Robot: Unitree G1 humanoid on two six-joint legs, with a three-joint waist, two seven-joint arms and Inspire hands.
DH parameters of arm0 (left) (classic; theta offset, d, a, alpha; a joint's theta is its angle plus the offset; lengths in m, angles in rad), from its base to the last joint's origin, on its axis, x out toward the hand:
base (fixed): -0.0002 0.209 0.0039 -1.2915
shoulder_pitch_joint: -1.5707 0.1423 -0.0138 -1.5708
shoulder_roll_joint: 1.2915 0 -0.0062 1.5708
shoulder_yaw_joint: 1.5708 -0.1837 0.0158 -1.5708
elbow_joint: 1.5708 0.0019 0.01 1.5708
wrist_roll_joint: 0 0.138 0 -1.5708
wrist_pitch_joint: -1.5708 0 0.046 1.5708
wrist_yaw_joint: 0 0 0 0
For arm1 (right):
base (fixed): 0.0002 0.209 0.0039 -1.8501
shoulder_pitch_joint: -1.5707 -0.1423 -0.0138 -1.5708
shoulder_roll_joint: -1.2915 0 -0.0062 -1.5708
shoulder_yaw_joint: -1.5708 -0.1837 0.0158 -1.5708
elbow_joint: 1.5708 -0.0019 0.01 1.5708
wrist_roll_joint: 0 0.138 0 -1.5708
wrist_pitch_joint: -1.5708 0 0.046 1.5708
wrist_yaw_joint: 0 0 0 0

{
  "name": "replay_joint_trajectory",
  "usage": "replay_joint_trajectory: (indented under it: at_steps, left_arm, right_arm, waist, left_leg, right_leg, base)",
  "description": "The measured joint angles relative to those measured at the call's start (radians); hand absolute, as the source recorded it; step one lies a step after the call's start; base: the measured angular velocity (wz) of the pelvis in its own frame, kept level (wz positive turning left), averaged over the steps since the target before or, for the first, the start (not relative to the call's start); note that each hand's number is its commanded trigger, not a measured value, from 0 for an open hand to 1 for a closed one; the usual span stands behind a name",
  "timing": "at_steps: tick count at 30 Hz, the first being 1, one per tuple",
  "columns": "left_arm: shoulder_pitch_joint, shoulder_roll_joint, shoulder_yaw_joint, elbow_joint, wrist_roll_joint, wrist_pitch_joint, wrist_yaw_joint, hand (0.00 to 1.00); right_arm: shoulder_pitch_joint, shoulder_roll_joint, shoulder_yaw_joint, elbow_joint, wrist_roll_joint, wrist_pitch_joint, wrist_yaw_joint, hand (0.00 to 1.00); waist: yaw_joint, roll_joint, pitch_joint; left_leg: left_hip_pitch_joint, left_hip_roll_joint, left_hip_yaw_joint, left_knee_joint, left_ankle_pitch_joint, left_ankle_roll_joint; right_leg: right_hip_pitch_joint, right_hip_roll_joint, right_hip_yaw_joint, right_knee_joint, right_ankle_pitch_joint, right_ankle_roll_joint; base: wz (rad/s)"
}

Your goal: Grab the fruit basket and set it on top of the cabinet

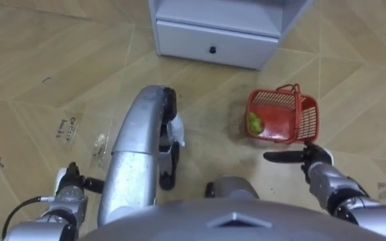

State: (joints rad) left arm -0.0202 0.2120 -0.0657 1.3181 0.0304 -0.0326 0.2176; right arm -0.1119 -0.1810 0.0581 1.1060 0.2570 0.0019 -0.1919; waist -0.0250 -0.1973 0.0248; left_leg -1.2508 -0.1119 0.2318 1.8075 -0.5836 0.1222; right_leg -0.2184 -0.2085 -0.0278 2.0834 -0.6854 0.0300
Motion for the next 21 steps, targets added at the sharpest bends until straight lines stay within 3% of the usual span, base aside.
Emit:
replay_joint_trajectory:
  at_steps: [4,6,11,14,19,21]
  left_arm:
    - [0.038,-0.003,-0.032,-0.004,0.001,-0.012,0.013,0.0]
    - [0.065,-0.001,-0.057,-0.004,-0.003,-0.012,0.015,0.0]
    - [0.064,0.001,-0.1,0.0,-0.041,-0.019,0.015,0.0]
    - [0.054,0.001,-0.104,0.002,-0.043,-0.022,0.015,0.0]
    - [0.052,0.008,-0.141,0.003,-0.043,-0.027,0.015,0.0]
    - [0.054,0.008,-0.165,0.002,-0.043,-0.027,0.015,0.0]
  right_arm:
    - [-0.007,0.0,-0.004,-0.097,-0.038,-0.024,-0.06,0.0]
    - [-0.013,-0.001,-0.004,-0.164,-0.068,-0.035,-0.097,0.0]
    - [-0.034,-0.008,-0.003,-0.191,-0.076,-0.069,-0.149,0.0]
    - [-0.047,-0.008,-0.003,-0.191,-0.104,-0.07,-0.167,0.0]
    - [-0.086,-0.011,-0.004,-0.191,-0.11,-0.075,-0.178,0.0]
    - [-0.116,-0.024,-0.003,-0.19,-0.109,-0.076,-0.181,0.0]
  waist:
    - [-0.009,-0.001,-0.0003]
    - [-0.025,0.001,-0.001]
    - [-0.029,0.001,-0.0001]
    - [-0.026,0.009,-0.0007]
    - [-0.023,0.023,0.0088]
    - [-0.02,0.039,0.0107]
  left_leg:
    - [0.004,-0.004,-0.004,-0.013,0.004,-0.021]
    - [0.001,-0.024,-0.02,-0.017,0.011,-0.035]
    - [-0.002,-0.041,-0.021,-0.032,0.017,-0.047]
    - [-0.017,-0.041,-0.022,-0.032,0.018,-0.049]
    - [-0.034,-0.04,-0.018,-0.033,0.019,-0.05]
    - [-0.047,-0.04,-0.016,-0.034,0.019,-0.05]
  right_leg:
    - [-0.012,-0.003,0.024,0.004,-0.001,-0.002]
    - [-0.01,-0.006,0.032,0.004,-0.001,-0.003]
    - [-0.012,-0.019,0.035,0.005,-0.002,-0.004]
    - [-0.028,-0.018,0.035,0.008,-0.002,-0.004]
    - [-0.054,-0.021,0.04,0.011,-0.003,-0.003]
    - [-0.063,-0.024,0.04,0.014,-0.003,-0.003]
  base:
    - [-0.14]
    - [-0.1]
    - [0.03]
    - [0.01]
    - [0.0]
    - [0.02]
